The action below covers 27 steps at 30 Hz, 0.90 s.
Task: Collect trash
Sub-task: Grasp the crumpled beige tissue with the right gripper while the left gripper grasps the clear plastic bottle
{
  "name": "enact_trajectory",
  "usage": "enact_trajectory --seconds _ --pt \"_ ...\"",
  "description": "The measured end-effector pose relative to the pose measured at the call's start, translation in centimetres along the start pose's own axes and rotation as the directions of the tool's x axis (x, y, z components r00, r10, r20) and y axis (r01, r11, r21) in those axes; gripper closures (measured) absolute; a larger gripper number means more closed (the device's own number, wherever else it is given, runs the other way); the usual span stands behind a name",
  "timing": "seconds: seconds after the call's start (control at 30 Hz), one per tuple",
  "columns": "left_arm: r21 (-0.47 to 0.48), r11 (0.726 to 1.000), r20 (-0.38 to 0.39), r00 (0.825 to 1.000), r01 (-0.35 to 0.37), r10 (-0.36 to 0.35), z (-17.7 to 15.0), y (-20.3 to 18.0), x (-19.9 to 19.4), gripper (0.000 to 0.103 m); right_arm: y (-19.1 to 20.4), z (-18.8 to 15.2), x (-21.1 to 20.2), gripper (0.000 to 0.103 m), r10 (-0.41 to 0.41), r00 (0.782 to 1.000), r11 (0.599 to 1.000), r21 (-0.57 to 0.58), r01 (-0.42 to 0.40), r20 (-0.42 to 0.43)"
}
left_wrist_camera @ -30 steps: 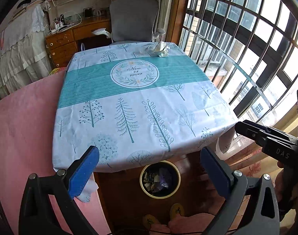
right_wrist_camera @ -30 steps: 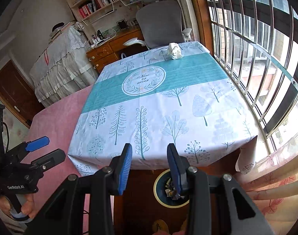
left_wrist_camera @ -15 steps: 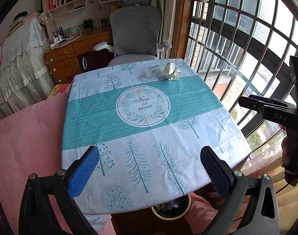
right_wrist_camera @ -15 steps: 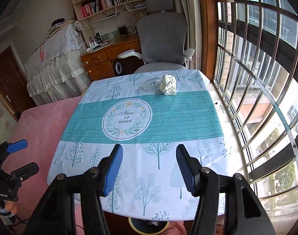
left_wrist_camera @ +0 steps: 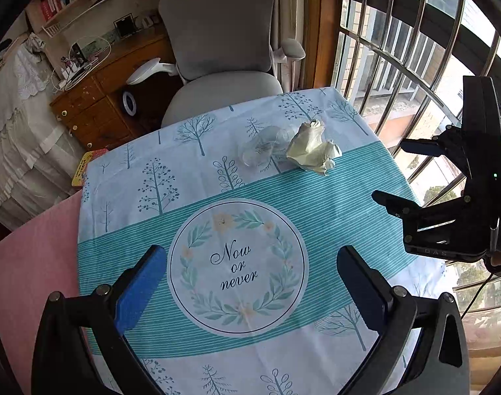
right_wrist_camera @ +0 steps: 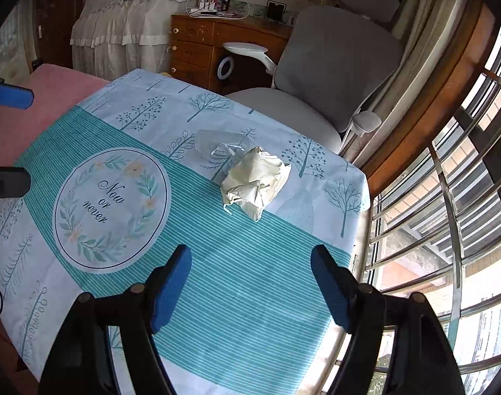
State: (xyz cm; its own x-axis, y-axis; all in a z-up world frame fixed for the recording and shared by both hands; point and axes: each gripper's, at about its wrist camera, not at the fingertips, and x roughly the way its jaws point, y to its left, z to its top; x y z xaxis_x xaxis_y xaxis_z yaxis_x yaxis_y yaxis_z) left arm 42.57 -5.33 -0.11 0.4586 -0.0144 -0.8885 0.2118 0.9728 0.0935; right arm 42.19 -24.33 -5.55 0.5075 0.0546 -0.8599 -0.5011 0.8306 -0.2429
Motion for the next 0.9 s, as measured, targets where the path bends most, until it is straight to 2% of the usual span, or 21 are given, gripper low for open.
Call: enact_trajectory --seconds 0.2,0.37,0.57,0.73,0.9 --pt "0.016 1.000 -0.096 0.995 -0.007 0.008 3.9 -0.3 6.4 0.001 -0.8 3.2 7.0 0.028 0.005 1.000 0.981 -0.196 0.001 0.029" --pt "-0.011 1.000 -0.155 0.988 -0.019 0.017 5.5 1.2 10.0 0.001 -1.0 5.9 9.6 0.027 0.110 0.991 0.944 -0.321 -0.080 0.075" --pt "-0.055 0.998 -0.182 0.983 0.005 -0.015 7.9 2.9 12.9 0.001 -0.9 7.8 11.5 0.027 0.173 0.981 0.893 -0.434 -0.119 0.088" --pt "-0.045 0.999 -0.190 0.982 0.008 -0.016 10.0 3.2 15.0 0.001 -2.1 8.4 12.5 0.027 0.202 0.975 0.901 -0.407 -0.150 0.090" --pt "0.029 0.999 -0.202 0.979 0.017 -0.010 11.9 1.8 16.9 0.001 -4.5 8.4 12.6 0.028 0.264 0.962 0.929 -0.289 -0.233 0.072"
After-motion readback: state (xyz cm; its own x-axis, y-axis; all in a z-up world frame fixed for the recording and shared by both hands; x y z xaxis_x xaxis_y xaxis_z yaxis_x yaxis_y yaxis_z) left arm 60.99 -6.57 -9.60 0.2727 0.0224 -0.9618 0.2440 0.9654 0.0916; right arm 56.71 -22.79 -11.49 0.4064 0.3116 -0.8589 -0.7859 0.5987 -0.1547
